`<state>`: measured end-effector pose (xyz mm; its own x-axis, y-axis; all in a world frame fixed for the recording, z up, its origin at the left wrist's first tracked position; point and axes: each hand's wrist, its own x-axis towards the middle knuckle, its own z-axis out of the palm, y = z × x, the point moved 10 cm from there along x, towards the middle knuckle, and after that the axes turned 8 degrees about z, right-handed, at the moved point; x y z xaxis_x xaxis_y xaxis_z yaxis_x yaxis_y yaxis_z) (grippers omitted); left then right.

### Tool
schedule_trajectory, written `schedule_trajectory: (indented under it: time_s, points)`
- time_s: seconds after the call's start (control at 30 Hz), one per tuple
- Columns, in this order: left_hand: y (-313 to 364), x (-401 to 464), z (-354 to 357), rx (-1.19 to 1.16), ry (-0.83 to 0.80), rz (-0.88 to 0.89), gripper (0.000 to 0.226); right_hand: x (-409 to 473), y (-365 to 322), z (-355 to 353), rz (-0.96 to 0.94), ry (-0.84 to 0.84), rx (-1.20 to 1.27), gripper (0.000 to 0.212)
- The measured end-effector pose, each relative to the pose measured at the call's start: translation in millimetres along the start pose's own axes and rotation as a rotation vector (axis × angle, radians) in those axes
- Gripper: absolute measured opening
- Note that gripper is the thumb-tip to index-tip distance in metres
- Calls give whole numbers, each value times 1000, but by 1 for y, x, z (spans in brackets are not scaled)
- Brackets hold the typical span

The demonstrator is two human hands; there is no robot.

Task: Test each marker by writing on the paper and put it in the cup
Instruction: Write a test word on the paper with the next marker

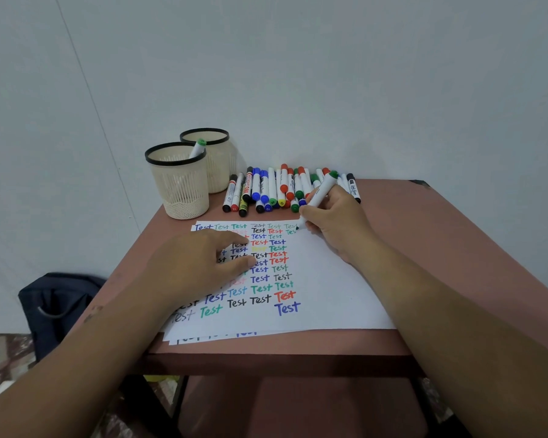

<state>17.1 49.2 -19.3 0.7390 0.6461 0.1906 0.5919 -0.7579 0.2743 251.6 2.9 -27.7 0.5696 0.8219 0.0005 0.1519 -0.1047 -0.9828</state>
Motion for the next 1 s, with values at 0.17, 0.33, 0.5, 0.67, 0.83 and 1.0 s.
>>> schedule_trajectory:
  time_s: [0.17,0.33,0.5,0.67,0.83,1.0]
  points:
    - [-1,-1,1,1,-9,0,60,-1,-1,1,12,-15,-26,15]
    - [1,-1,0,11,-14,5,61,0,1,2,28,-25,-10,16]
    - [-3,-1,2,20,-22,-11,64,0,0,1,23,-26,0,16]
    - [-3,0,2,46,-28,-11,63,0,2,2,27,-19,-28,17]
    - [-1,-6,-8,-60,118,11,38,-2,0,-3,19,-5,55,18]
    - [-19,-4,-2,-273,237,-50,20,-10,-11,0,-25,-69,303,44]
